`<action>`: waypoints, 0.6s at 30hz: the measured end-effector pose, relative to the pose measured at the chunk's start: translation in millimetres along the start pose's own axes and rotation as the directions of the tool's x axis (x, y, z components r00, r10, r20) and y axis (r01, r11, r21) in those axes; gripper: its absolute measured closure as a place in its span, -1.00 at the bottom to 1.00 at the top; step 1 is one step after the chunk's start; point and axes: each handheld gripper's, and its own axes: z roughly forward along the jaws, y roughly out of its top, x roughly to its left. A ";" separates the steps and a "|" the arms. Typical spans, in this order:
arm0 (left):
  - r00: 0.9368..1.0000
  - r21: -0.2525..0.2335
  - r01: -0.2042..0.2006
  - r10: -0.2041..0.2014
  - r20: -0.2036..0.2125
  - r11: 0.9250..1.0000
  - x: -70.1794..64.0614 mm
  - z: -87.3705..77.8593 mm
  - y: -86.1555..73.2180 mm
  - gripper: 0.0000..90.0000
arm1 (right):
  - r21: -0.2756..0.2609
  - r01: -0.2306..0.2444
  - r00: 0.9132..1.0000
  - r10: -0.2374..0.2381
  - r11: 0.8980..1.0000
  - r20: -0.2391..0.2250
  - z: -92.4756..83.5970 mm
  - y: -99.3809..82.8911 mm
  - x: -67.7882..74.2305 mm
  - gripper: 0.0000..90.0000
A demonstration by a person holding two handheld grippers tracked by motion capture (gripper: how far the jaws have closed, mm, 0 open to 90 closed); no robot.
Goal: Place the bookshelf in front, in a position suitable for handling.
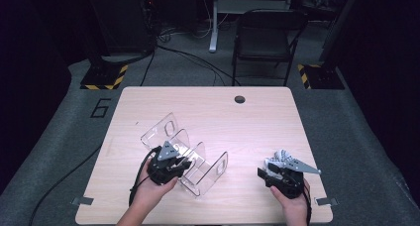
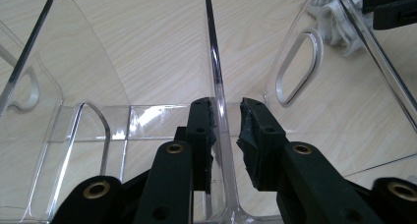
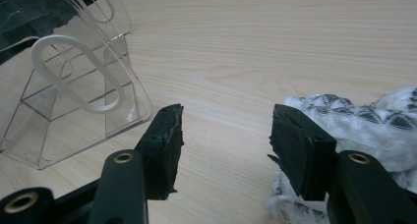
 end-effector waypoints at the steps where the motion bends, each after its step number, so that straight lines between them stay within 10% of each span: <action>1: 1.000 0.000 0.000 0.000 0.000 1.000 0.0 0.0 0.0 0.66 | 0.000 0.000 1.000 0.000 1.000 0.000 0.0 0.0 0.0 0.01; 18: 1.000 -0.005 0.003 -0.003 -0.011 1.000 -1.2 3.2 -0.5 0.67 | 0.001 0.013 0.996 -0.013 1.000 0.084 -15.2 -2.8 -16.5 0.01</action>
